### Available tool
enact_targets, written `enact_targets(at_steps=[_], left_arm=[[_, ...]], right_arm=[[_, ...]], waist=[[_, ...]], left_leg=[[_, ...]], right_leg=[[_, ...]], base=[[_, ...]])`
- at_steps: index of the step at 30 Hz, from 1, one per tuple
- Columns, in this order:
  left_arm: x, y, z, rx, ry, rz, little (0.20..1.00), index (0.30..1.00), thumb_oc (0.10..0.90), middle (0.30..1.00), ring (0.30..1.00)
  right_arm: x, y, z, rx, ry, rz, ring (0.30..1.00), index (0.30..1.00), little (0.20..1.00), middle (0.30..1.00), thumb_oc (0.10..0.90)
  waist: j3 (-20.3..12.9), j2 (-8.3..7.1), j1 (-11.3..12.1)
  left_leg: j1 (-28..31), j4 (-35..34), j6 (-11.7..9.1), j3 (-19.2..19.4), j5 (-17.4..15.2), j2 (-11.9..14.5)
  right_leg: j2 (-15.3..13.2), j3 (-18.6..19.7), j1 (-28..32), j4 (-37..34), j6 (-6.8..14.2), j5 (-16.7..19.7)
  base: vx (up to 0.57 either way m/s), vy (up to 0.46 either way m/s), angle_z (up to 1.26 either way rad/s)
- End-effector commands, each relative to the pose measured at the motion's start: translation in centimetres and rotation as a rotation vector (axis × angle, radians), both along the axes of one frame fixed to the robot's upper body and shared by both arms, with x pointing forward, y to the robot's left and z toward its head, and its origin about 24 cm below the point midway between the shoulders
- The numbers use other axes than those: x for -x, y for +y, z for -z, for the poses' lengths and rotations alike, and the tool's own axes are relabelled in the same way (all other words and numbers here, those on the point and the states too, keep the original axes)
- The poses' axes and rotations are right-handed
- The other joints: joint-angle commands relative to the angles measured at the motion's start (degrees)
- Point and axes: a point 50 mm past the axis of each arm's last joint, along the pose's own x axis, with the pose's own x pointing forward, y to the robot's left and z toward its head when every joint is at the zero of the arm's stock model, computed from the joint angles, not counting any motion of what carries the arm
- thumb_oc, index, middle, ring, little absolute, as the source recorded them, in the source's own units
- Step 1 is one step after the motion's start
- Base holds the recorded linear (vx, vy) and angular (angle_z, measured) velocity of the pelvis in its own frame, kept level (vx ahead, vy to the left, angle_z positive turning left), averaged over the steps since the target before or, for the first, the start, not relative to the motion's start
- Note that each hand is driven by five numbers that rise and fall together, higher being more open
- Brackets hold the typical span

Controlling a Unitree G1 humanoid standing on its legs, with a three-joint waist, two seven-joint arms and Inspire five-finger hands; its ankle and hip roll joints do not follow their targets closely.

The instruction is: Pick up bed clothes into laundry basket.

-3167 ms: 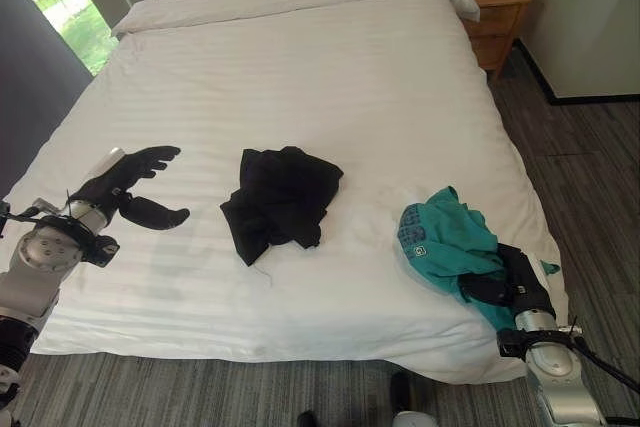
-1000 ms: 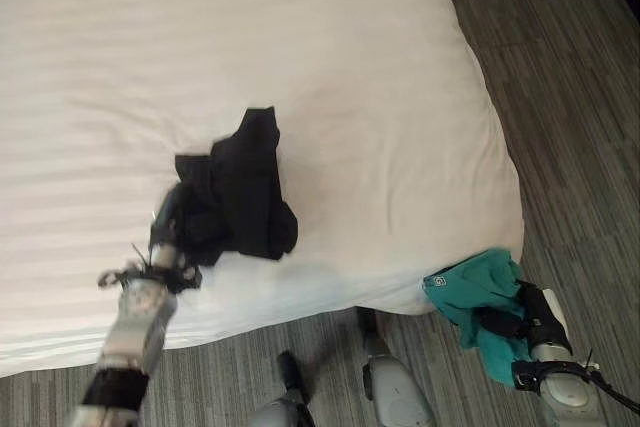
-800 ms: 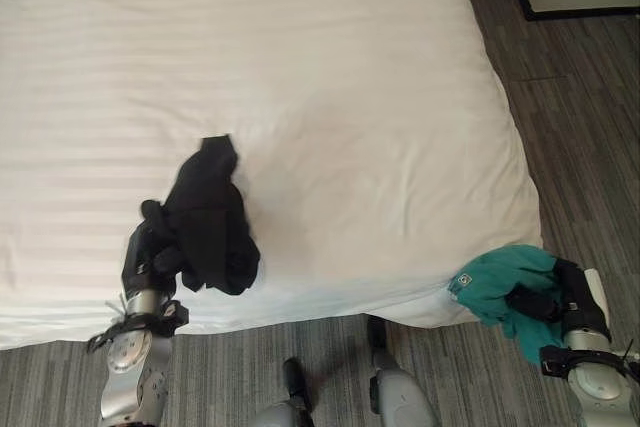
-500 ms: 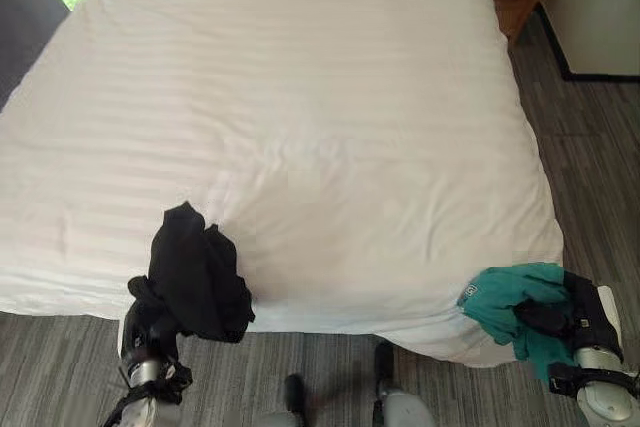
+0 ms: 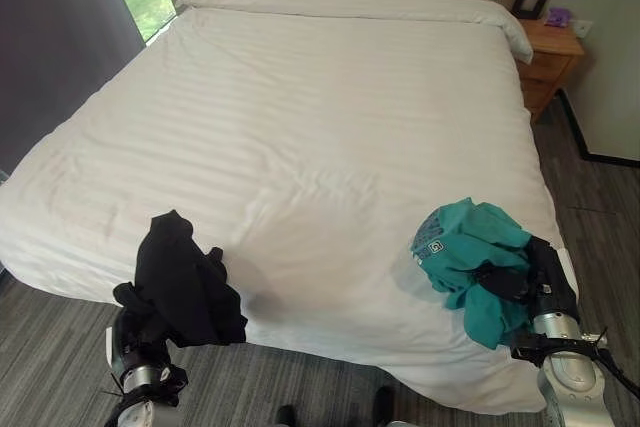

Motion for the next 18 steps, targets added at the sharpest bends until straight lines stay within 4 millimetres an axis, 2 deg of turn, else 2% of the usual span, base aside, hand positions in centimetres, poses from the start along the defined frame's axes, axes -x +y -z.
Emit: enact_targets(at_steps=[1, 2, 3, 4, 5, 6, 7, 8, 9, 10, 11, 12, 13, 15, 16, 17, 18], left_arm=[[-3.0, 1.6, -10.7, -0.344, -0.440, 0.033, 0.300, 0.300, 0.400, 0.300, 0.300], [-3.7, 1.2, -12.2, -0.358, -0.517, 0.053, 0.300, 0.300, 0.400, 0.300, 0.300], [-4.2, 1.0, -12.8, -0.357, -0.551, 0.067, 0.300, 0.300, 0.400, 0.300, 0.300], [-4.2, 1.0, -12.8, -0.357, -0.553, 0.068, 0.300, 0.300, 0.400, 0.300, 0.300], [-5.3, 0.2, -13.5, -0.343, -0.596, 0.121, 0.300, 0.300, 0.400, 0.300, 0.300], [-5.8, -0.4, -13.7, -0.344, -0.608, 0.152, 0.300, 0.300, 0.400, 0.300, 0.300], [-5.8, -0.4, -13.8, -0.346, -0.610, 0.152, 0.300, 0.300, 0.400, 0.300, 0.300], [-6.7, -0.9, -14.5, -0.374, -0.620, 0.188, 0.300, 0.300, 0.400, 0.300, 0.300], [-6.8, -0.9, -14.5, -0.375, -0.621, 0.188, 0.300, 0.300, 0.400, 0.300, 0.300], [-7.6, -1.7, -15.5, -0.365, -0.666, 0.217, 0.300, 0.300, 0.400, 0.300, 0.300], [-7.6, -1.7, -15.5, -0.366, -0.666, 0.217, 0.300, 0.300, 0.400, 0.300, 0.300], [-7.4, -2.2, -16.3, -0.343, -0.727, 0.231, 0.300, 0.300, 0.400, 0.300, 0.300], [-6.9, -1.9, -16.6, -0.342, -0.745, 0.215, 0.300, 0.300, 0.400, 0.300, 0.300], [-5.9, -1.2, -16.8, -0.391, -0.739, 0.183, 0.300, 0.300, 0.400, 0.300, 0.300], [-5.8, -1.1, -16.8, -0.397, -0.736, 0.177, 0.300, 0.300, 0.400, 0.300, 0.300], [-4.4, 0.0, -17.3, -0.503, -0.703, 0.127, 0.300, 0.300, 0.400, 0.300, 0.300], [-4.3, 0.0, -17.3, -0.505, -0.701, 0.125, 0.300, 0.300, 0.400, 0.300, 0.300]], right_arm=[[-0.2, -1.2, -6.0, 0.094, -0.319, 0.049, 0.300, 0.300, 0.300, 0.300, 0.400], [0.6, -1.8, -5.6, 0.101, -0.297, 0.087, 0.300, 0.300, 0.300, 0.300, 0.400], [0.9, -2.0, -5.3, 0.104, -0.284, 0.107, 0.300, 0.300, 0.300, 0.300, 0.400], [1.0, -2.0, -5.3, 0.104, -0.285, 0.108, 0.300, 0.300, 0.300, 0.300, 0.400], [1.6, -2.3, -4.7, 0.105, -0.257, 0.138, 0.300, 0.300, 0.300, 0.300, 0.400], [1.8, -2.3, -4.6, 0.112, -0.253, 0.144, 0.300, 0.300, 0.300, 0.300, 0.400], [1.8, -2.2, -4.7, 0.111, -0.255, 0.145, 0.300, 0.300, 0.300, 0.300, 0.400], [1.5, -2.0, -5.0, 0.112, -0.279, 0.150, 0.300, 0.300, 0.300, 0.300, 0.400], [1.5, -2.0, -5.0, 0.112, -0.280, 0.151, 0.300, 0.300, 0.300, 0.300, 0.400], [0.6, -1.4, -4.9, 0.089, -0.297, 0.132, 0.300, 0.300, 0.300, 0.300, 0.400], [0.6, -1.4, -4.9, 0.088, -0.297, 0.132, 0.300, 0.300, 0.300, 0.300, 0.400], [-0.2, -0.6, -5.3, 0.084, -0.315, 0.093, 0.300, 0.300, 0.300, 0.300, 0.400], [-0.9, -0.1, -5.8, 0.092, -0.338, 0.074, 0.300, 0.300, 0.300, 0.300, 0.400], [-2.2, 1.0, -7.2, 0.101, -0.408, 0.032, 0.300, 0.300, 0.300, 0.300, 0.400], [-2.3, 1.1, -7.1, 0.097, -0.407, 0.029, 0.300, 0.300, 0.300, 0.300, 0.400], [-3.7, 2.4, -8.1, 0.089, -0.455, -0.027, 0.300, 0.300, 0.300, 0.300, 0.400], [-3.8, 2.4, -8.1, 0.087, -0.455, -0.028, 0.300, 0.300, 0.300, 0.300, 0.400]], waist=[[-2.84, -1.04, -2.22], [-2.19, -1.46, -3.72], [-1.75, -1.74, -4.67], [-1.75, -1.82, -4.41], [-0.73, -2.60, -6.39], [-0.12, -2.70, -7.78], [-0.23, -2.91, -7.41], [1.81, -1.90, -8.93], [1.73, -1.94, -8.80], [1.82, -0.71, -7.91], [1.83, -0.77, -7.91], [0.29, -0.13, -6.32], [-0.39, -0.47, -5.52], [-2.48, -1.43, -3.27], [-2.55, -1.70, -3.01], [-4.21, -2.84, -0.28], [-4.23, -2.89, -0.13]], left_leg=[[1.43, 0.13, 2.35, 0.65, -5.31, -2.11], [1.14, 0.13, 2.65, 1.82, -5.53, -2.56], [0.84, 0.13, 2.70, 2.41, -5.59, -2.69], [0.73, 0.13, 2.76, 2.60, -5.58, -2.76], [-0.13, 0.13, 2.91, 4.34, -5.61, -3.20], [-0.37, 0.13, 2.98, 5.36, -5.92, -3.19], [-0.81, 0.13, 2.96, 5.75, -5.40, -3.30], [-2.80, 0.13, 3.35, 8.99, -4.21, -1.62], [-2.96, 0.13, 3.33, 9.11, -4.13, -1.63], [-4.55, 0.13, 3.42, 12.83, -2.48, -0.46], [-4.55, 0.13, 3.41, 12.82, -2.48, -0.52], [-4.76, 0.13, 4.26, 16.87, -2.69, 0.40], [-4.64, 0.24, 4.78, 19.96, -2.64, 0.30], [-5.74, 0.60, 5.45, 25.46, -1.88, 0.46], [-5.50, 0.54, 5.39, 26.08, -1.90, 0.36], [-6.21, 0.76, 5.29, 32.12, -0.91, 1.57], [-6.08, 0.75, 5.20, 32.43, -0.89, 1.65]], right_leg=[[-3.96, 1.18, 4.20, 4.25, 4.70, -6.48], [-4.46, 3.07, 2.56, 4.19, 5.39, -5.01], [-4.65, 3.79, 1.79, 4.06, 5.84, -4.22], [-4.68, 4.02, 1.59, 4.02, 5.91, -4.07], [-5.14, 6.82, -0.96, 3.41, 7.13, -1.09], [-5.43, 7.82, -2.02, 3.54, 7.87, 0.28], [-5.47, 8.25, -2.64, 3.52, 7.79, 0.84], [-6.09, 6.80, -6.35, 9.40, 7.90, -0.32], [-6.07, 6.96, -6.71, 9.65, 7.85, -0.38], [-7.97, -0.78, -5.61, 18.36, 6.50, -5.53], [-8.05, -0.74, -5.75, 18.64, 6.49, -5.72], [-10.55, -9.29, -1.52, 26.59, 5.84, -9.15], [-12.00, -12.44, 0.86, 30.19, 5.89, -10.12], [-13.52, -16.57, 5.27, 31.40, 6.95, -8.46], [-13.53, -16.02, 5.26, 30.98, 7.12, -8.19], [-15.10, -19.77, 8.17, 27.39, 8.14, -6.04], [-14.98, -19.50, 8.18, 27.12, 8.13, -5.87]], base=[[-0.12, 0.124, -0.43], [-0.17, 0.146, -0.39], [-0.14, 0.101, -0.45], [-0.15, 0.088, -0.65], [-0.15, 0.096, -0.67], [-0.18, 0.085, -0.62], [-0.33, 0.060, -0.68], [-0.29, 0.025, -0.79], [-0.47, 0.185, -1.31], [-0.21, 0.149, -1.35], [-0.37, 0.294, -1.48], [-0.27, 0.181, -1.45], [-0.38, 0.216, -1.63], [-0.22, 0.048, -1.78], [-0.24, -0.082, -2.73], [-0.17, -0.071, -2.90], [-0.34, -0.225, -2.79]])
